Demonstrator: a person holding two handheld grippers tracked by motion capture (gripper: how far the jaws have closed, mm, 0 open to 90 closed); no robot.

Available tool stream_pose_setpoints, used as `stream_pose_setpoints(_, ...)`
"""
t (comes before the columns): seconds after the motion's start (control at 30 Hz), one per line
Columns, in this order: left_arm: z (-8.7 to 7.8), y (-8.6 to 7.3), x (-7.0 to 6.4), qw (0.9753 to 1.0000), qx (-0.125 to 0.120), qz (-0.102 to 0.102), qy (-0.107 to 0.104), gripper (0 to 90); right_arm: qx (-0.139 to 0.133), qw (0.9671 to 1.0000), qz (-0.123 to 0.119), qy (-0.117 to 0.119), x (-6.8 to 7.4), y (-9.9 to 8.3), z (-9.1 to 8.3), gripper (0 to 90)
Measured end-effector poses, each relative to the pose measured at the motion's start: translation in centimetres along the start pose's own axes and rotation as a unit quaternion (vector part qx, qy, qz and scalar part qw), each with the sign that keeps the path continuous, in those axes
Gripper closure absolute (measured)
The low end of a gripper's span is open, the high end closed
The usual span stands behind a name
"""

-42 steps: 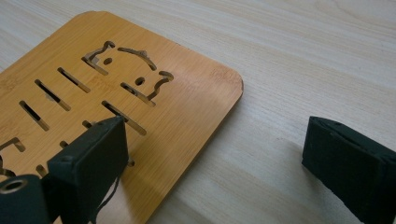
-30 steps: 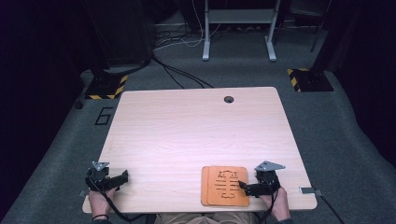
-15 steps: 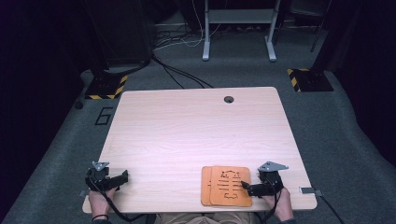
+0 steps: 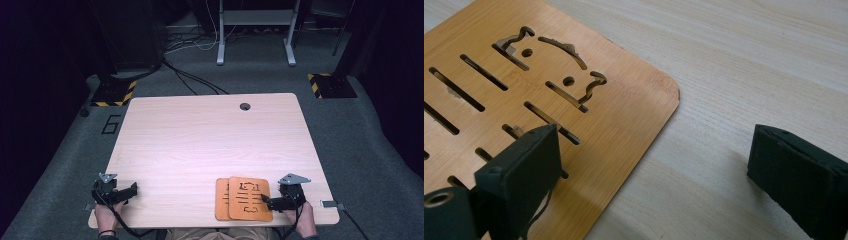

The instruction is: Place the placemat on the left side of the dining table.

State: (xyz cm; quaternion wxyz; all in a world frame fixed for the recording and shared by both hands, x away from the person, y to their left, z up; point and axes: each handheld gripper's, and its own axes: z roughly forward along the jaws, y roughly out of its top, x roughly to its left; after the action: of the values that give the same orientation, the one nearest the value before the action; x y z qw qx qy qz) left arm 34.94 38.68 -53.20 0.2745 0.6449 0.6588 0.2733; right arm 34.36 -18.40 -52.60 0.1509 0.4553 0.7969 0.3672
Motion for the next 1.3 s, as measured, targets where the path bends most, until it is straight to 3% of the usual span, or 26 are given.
stream_pose_setpoints(0.1,-0.2,0.1,-0.4,0.9999,0.005,-0.003,-0.008,0.0,-0.002,1.0,-0.001,-0.001,0.0,0.0,0.0,6.1)
stream_pose_setpoints(0.17,-0.3,0.4,-1.0,0.9996,0.012,-0.002,-0.025,0.0,-0.003,1.0,0.0,-0.002,0.0,0.0,0.0,6.2)
stream_pose_setpoints(0.27,-0.7,0.9,-2.1,0.9988,0.023,0.013,-0.042,0.0,-0.003,1.0,0.0,-0.003,0.0,-0.1,0.0,6.2)
stream_pose_setpoints(0.47,-1.7,1.7,-4.6,0.9965,0.014,0.036,-0.074,0.0,-0.004,1.0,0.001,-0.005,0.0,-0.1,0.0,6.2)
stream_pose_setpoints(0.53,-2.2,2.0,-5.9,0.9942,0.012,0.046,-0.097,0.0,-0.005,1.0,0.001,-0.007,0.0,-0.1,0.0,6.2)
stream_pose_setpoints(0.57,-2.2,2.0,-5.9,0.9942,0.012,0.046,-0.097,0.0,-0.005,1.0,0.001,-0.007,0.0,-0.1,0.0,6.2)
stream_pose_setpoints(0.8,-2.9,2.6,-9.8,0.986,0.015,0.079,-0.146,0.1,-0.005,1.0,0.003,-0.007,0.0,-0.2,-0.1,6.2)
stream_pose_setpoints(0.97,-3.0,2.8,-12.1,0.9805,0.016,0.1,-0.168,0.1,-0.007,0.9999,0.004,-0.009,0.0,-0.2,-0.1,6.2)
stream_pose_setpoints(1.0,-3.0,2.8,-12.4,0.9803,0.015,0.1,-0.169,0.1,-0.007,0.9999,0.004,-0.009,0.0,-0.2,-0.1,6.2)
stream_pose_setpoints(1.3,-3.1,3.1,-16.2,0.9688,0.025,0.138,-0.204,0.1,-0.008,0.9999,0.007,-0.011,0.0,-0.3,-0.1,6.3)
